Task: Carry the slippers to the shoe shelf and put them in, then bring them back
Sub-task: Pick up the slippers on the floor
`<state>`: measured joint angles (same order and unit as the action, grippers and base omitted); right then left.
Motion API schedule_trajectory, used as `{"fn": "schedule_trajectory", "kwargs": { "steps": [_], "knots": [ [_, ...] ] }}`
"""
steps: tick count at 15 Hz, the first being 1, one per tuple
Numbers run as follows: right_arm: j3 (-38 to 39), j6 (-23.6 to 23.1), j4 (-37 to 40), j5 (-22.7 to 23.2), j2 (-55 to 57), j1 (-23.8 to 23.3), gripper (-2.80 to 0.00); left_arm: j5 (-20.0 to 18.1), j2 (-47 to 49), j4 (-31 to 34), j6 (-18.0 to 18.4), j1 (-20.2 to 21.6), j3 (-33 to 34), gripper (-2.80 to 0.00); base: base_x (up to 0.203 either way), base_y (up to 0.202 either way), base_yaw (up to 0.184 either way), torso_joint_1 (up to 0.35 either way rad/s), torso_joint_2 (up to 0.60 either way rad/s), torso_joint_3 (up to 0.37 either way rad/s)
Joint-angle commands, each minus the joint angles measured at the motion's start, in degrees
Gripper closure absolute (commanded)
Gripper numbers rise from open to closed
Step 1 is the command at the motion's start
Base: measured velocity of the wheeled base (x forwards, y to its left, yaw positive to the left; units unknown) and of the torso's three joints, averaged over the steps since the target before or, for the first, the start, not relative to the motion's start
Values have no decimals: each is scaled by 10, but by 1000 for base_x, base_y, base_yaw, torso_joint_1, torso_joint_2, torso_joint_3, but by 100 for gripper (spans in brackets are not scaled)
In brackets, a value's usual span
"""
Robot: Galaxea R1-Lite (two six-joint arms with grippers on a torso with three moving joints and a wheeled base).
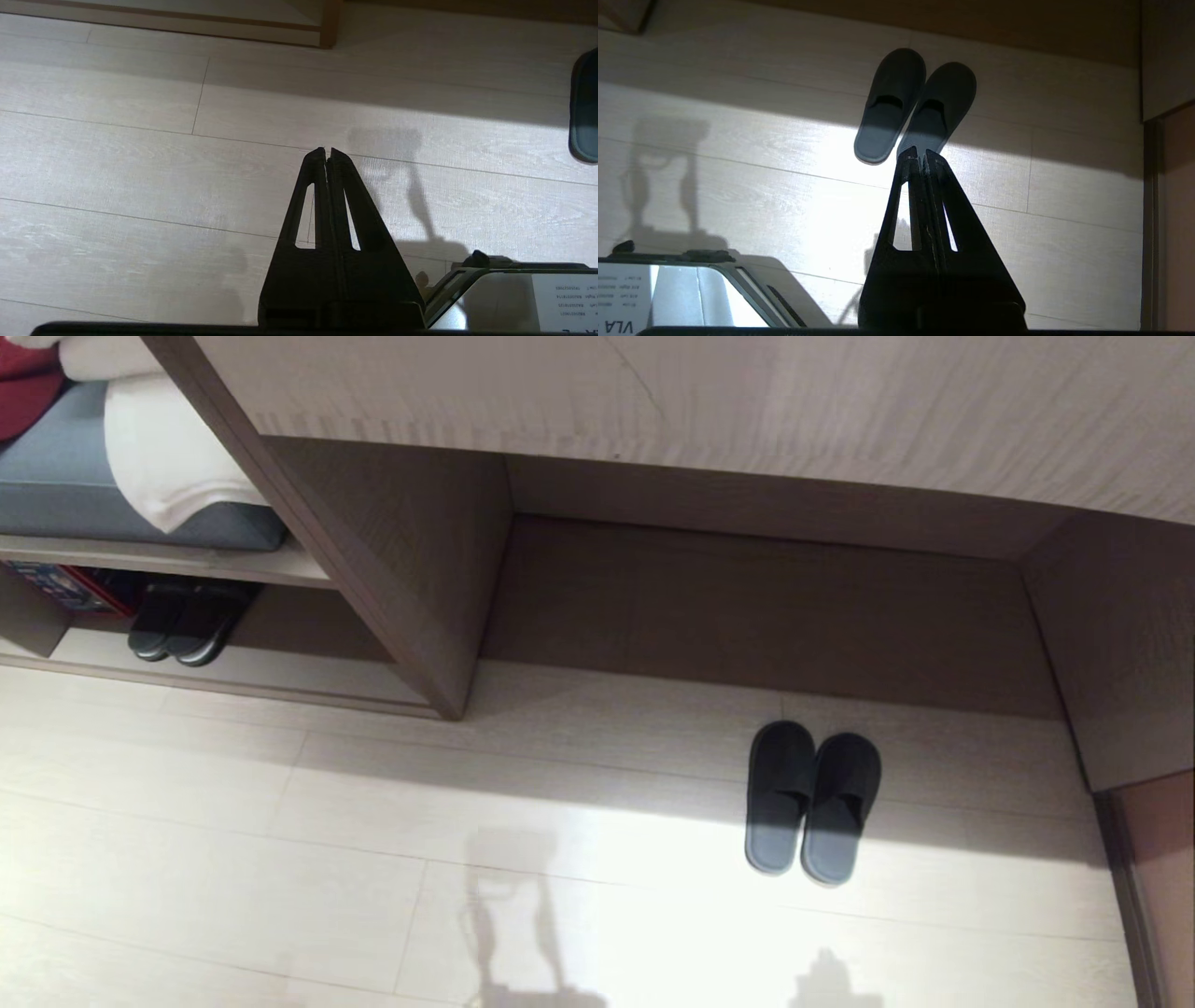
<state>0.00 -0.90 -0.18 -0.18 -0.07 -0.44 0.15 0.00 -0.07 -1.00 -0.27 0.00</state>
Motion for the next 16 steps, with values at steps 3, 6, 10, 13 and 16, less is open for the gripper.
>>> {"fn": "schedule_trajectory", "kwargs": {
  "steps": [3, 6, 10, 13, 16],
  "knots": [
    [0, -1, 0, 0, -1, 0, 0, -1, 0, 0, 0, 0, 1, 0, 0, 0, 0, 3, 3, -198],
    [0, 0, 0, 0, -1, 0, 0, -1, 0, 0, 0, 0, 1, 0, 0, 0, 0, 3, 2, -200],
    [0, -1, 0, 0, -1, 0, 0, 0, 0, 1, 0, 0, 1, 0, 0, 0, 0, 0, 1, -195],
    [0, -1, -1, 0, -1, 0, 0, -1, 0, 1, 0, 0, 1, 0, 0, 0, 0, 3, 4, -204],
    [0, 0, 0, 0, -1, 0, 0, -1, 1, 1, 0, 0, 1, 0, 0, 0, 0, 1, 2, -200]
  ]
}}
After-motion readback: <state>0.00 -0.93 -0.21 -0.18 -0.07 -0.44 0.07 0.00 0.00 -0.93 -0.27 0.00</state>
